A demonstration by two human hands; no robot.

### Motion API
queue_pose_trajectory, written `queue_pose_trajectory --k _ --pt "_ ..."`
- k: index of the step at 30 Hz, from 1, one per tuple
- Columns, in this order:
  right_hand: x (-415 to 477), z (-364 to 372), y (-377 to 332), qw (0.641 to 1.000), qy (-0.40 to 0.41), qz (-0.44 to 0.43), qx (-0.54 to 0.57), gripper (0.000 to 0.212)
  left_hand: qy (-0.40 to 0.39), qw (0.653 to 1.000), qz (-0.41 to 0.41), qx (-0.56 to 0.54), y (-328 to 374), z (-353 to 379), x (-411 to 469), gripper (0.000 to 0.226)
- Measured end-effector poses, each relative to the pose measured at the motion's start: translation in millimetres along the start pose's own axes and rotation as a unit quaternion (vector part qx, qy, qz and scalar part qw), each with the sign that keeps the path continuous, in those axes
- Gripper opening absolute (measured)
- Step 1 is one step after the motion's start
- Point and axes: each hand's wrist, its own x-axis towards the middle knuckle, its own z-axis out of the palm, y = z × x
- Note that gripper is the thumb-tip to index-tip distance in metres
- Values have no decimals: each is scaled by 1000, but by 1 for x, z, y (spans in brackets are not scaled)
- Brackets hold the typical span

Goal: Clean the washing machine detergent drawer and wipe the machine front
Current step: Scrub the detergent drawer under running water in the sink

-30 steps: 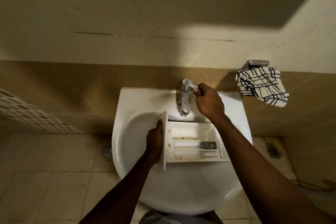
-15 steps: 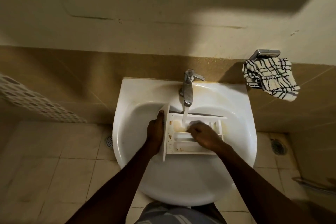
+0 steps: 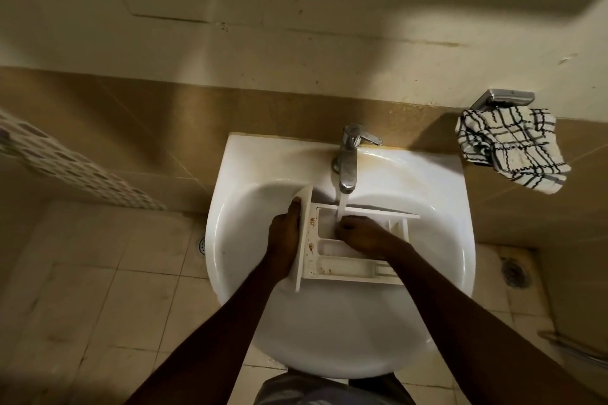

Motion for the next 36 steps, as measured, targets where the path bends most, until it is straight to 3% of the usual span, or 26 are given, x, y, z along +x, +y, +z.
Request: queue_pose_trajectory --k 3,6,9,14,17,21,22,25,27,32,34,36 --pt "14 2 -13 996 14 29 -80 33 -7 1000 4 -19 0 0 -2 54" --pt "16 8 -37 1000 5 -11 -28 24 -6 1000 16 -15 0 1 -1 55" --pt "3 1 -21 994 -30 -11 101 29 -7 1000 14 -17 -2 -1 1 55" --pt "10 -9 10 989 17 51 -139 34 -6 1000 0 -30 -1 -1 -3 55" --pt "10 8 -13 996 61 15 -63 28 -8 999 3 -35 0 -1 -3 56" --pt "-6 18 -10 989 71 -117 63 21 -8 999 5 -38 -1 0 -2 55" --pt "-7 13 -1 990 64 -115 53 23 -8 999 1 -36 0 0 -3 55" --pt "-2 2 18 994 68 -5 -82 29 -3 999 -10 -32 3 0 -7 55" --pt "3 4 11 990 91 38 -96 29 -3 999 -7 -32 2 -1 -7 57" --pt "-1 21 -22 993 55 -85 67 20 -15 999 15 -30 -1 -1 -4 54" --pt "-4 14 -3 993 43 -102 50 24 -16 999 6 -34 -1 -1 -3 54" --pt "-3 2 22 997 41 -45 -48 31 -8 999 -5 -30 0 -1 -4 57"
